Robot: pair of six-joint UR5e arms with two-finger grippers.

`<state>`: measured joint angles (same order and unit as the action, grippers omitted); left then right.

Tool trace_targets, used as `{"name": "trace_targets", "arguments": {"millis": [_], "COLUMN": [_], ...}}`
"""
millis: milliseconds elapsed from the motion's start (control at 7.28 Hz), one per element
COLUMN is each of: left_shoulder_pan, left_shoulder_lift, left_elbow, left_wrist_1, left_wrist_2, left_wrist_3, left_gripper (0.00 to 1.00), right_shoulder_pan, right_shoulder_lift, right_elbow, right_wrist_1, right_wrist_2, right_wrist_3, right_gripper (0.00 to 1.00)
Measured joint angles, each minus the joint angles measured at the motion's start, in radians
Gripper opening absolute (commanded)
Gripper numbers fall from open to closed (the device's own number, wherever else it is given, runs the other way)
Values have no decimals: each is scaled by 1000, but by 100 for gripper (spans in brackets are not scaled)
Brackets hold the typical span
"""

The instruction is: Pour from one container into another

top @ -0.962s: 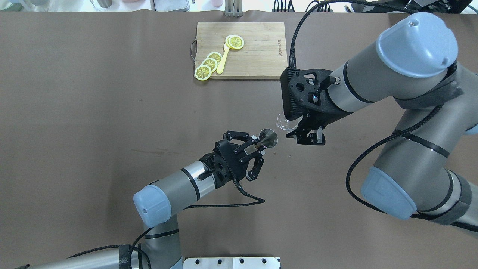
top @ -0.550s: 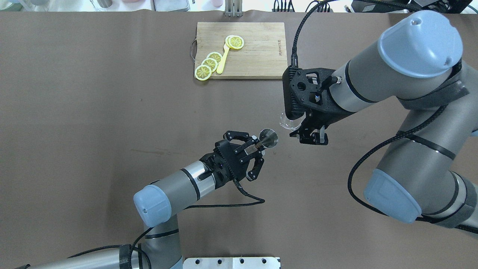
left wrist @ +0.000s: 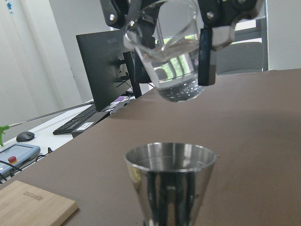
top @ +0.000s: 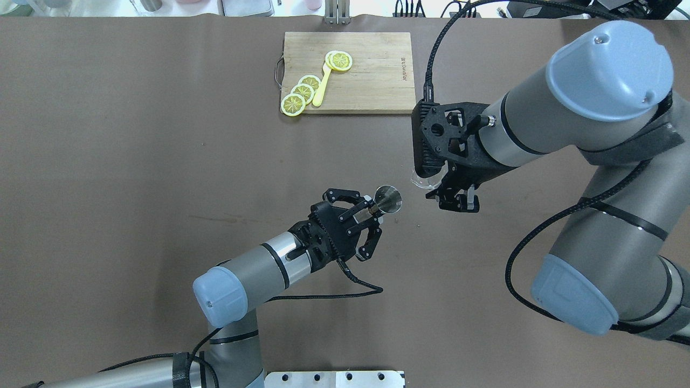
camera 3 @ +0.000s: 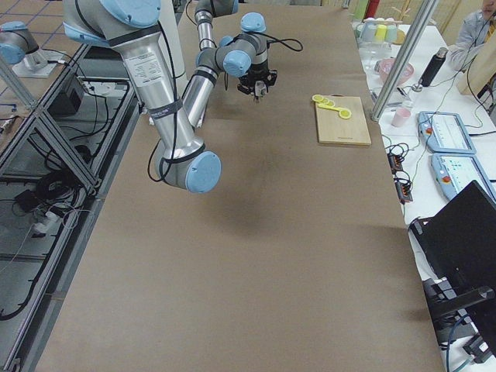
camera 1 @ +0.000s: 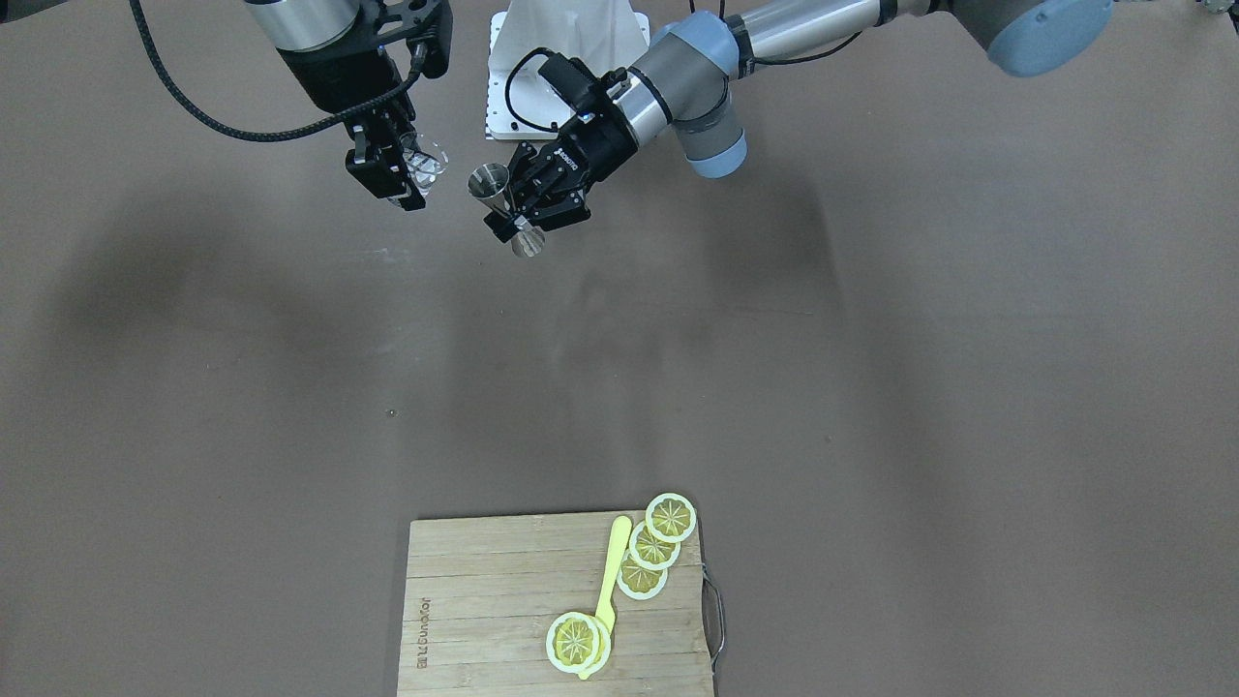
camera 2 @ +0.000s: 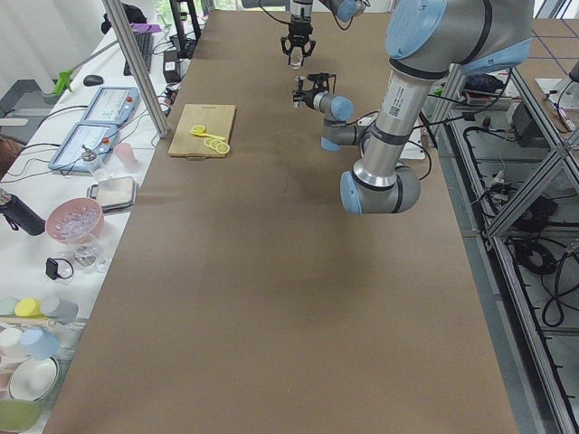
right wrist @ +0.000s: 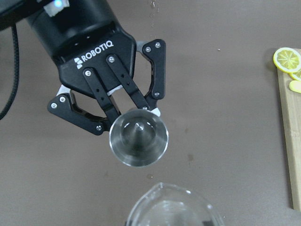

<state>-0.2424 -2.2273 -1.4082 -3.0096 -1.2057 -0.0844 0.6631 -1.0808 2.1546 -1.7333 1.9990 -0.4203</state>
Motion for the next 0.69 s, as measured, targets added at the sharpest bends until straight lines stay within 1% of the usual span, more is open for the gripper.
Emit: {"name": "trace_targets", "arguments": {"millis": [687], "left_shoulder_pan": [0], "left_shoulder_lift": [0], "left_elbow": [0], "left_wrist_1": [0], "left_wrist_2": [0], "left_wrist_3": [0], "left_gripper": [0], "right_shoulder_pan": [-40], "right_shoulder_lift": [32], "right_elbow": [14], "right_wrist_1": [-112], "right_wrist_2": [-56], "right_wrist_3": [0], "right_gripper": [0]}}
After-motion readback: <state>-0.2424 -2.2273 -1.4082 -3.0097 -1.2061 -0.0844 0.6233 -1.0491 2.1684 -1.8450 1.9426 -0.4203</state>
